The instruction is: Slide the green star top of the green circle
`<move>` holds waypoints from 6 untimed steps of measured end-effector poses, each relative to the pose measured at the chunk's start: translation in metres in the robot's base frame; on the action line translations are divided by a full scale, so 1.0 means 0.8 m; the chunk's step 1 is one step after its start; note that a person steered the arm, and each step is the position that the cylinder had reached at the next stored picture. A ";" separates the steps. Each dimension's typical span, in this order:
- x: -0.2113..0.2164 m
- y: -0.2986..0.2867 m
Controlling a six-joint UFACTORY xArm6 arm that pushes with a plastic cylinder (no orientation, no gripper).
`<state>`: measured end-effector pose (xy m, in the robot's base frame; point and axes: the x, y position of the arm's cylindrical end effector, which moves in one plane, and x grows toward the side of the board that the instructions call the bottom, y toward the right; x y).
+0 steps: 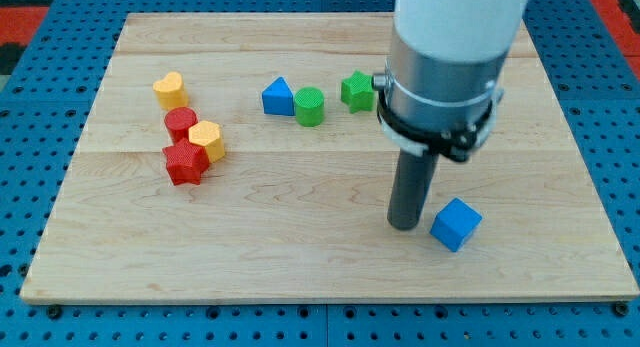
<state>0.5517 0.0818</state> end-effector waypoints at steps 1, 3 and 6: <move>0.013 0.016; -0.030 -0.039; -0.268 0.014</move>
